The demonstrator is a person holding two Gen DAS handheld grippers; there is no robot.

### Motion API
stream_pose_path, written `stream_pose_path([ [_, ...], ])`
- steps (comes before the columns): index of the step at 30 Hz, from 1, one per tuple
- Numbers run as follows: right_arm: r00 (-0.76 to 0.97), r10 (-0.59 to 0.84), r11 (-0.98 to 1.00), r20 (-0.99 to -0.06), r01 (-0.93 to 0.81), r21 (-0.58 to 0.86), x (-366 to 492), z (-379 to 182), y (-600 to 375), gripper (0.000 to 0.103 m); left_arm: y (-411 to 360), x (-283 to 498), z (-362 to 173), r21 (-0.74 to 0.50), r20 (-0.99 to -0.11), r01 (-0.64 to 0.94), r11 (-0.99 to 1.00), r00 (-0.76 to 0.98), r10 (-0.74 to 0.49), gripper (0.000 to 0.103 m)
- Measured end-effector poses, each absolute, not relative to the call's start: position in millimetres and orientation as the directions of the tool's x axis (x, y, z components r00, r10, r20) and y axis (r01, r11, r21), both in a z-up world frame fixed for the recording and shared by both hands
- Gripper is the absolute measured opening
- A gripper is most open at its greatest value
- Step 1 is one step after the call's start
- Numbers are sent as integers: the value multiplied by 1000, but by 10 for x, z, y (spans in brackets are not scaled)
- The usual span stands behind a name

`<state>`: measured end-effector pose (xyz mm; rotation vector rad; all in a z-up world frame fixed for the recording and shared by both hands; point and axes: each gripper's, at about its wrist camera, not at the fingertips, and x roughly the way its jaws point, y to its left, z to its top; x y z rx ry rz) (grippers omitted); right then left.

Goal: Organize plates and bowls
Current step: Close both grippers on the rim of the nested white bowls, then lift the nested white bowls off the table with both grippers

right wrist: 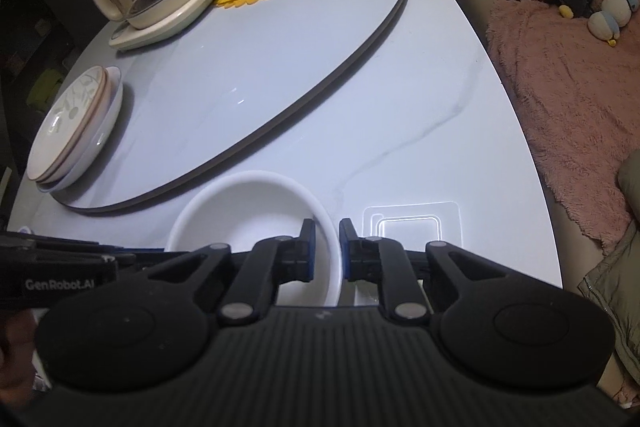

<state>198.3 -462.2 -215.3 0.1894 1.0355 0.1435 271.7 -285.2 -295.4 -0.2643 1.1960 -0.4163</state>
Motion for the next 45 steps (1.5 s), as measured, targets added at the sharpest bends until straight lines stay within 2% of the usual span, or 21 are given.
stream_pose_path([
  [12,476,214,968,-853,15,251,1812,-1532,-4474,14,-2657,2546,-2200,-436,-832,132,890,317,-455,8],
  [18,487,223,969,-844,-20,245,1752,-1166,-4348,17,-2501,2438,-1830,-448,-834,117,886,302,-462,8],
  [27,483,277,957,-831,-64,282,1751,-1025,-4185,17,-2184,2283,-1667,-485,-814,41,874,344,-468,8],
  [32,466,317,939,-826,-34,341,1792,-997,-4123,17,-2010,2197,-1554,-499,-804,10,866,366,-468,8],
  [36,461,336,938,-821,-85,336,1813,-926,-3940,17,-1858,2173,-1469,-470,-808,18,882,394,-439,8],
  [45,448,381,924,-809,-167,343,1874,-751,-3509,17,-1275,2177,-1444,-532,-789,-70,844,402,-464,9],
])
